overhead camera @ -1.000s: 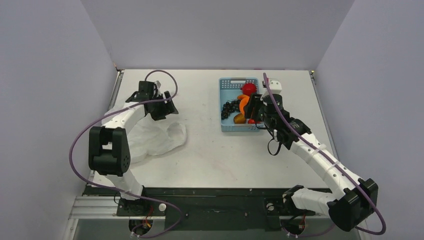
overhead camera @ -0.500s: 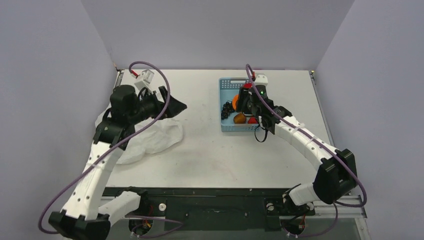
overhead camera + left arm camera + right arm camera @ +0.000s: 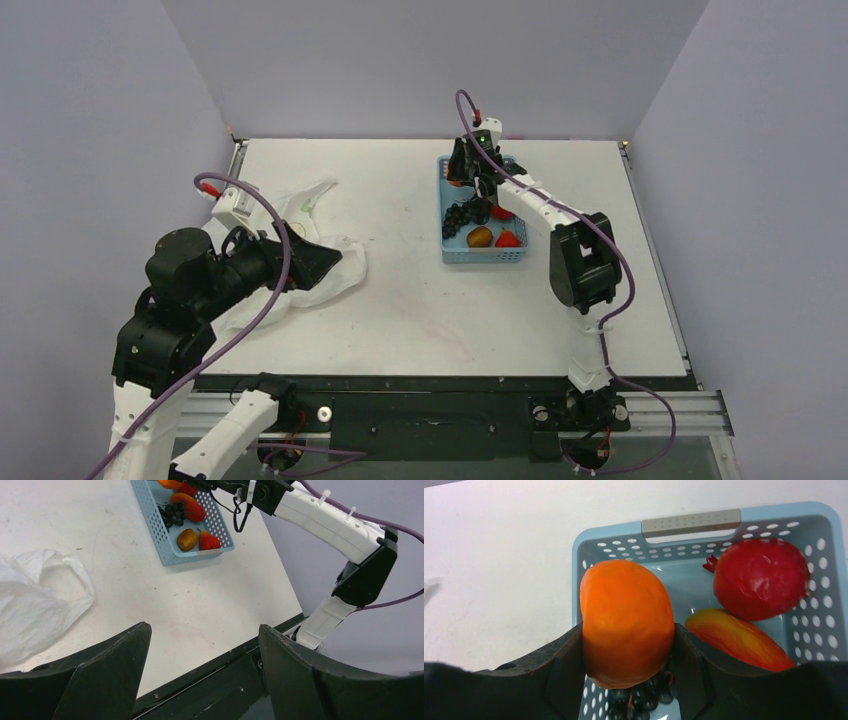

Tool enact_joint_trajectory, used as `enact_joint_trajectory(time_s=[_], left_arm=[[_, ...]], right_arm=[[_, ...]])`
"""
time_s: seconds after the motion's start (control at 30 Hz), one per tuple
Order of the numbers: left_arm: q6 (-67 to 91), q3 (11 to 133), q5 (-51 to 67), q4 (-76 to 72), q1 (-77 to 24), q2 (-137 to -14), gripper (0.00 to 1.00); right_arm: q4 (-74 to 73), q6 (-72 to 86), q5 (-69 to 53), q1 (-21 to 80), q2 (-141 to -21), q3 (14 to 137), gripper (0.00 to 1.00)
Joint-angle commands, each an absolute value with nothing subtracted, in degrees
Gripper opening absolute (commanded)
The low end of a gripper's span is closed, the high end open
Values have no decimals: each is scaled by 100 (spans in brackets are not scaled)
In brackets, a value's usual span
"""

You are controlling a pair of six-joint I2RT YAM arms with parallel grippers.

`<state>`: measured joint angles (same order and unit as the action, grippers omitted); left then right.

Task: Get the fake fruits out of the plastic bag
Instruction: Place the fake fruit in the bin.

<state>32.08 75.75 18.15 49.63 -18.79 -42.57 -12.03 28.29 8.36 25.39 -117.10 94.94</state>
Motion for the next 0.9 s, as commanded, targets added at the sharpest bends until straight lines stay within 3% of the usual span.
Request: enact_joint_trajectory(time_s=[0.0, 0.27, 0.6, 0.87], left_arm=[[2989, 8025, 1481, 5782, -1898, -4162, 77], [3026, 8150, 1404, 5972, -1898, -3941, 77], [3223, 8032, 1484, 5688, -1898, -3825, 77], [3104, 8060, 1348, 5566, -1898, -3848, 78]], right_arm=[[-1542, 2715, 828, 2492, -12301, 10479, 13], [-1699, 2897, 474, 2360, -12980, 11007, 28], [-1864, 2751, 434, 2327, -12990, 10938, 74], [-2269, 2333, 813, 2356, -12051, 10508, 82]])
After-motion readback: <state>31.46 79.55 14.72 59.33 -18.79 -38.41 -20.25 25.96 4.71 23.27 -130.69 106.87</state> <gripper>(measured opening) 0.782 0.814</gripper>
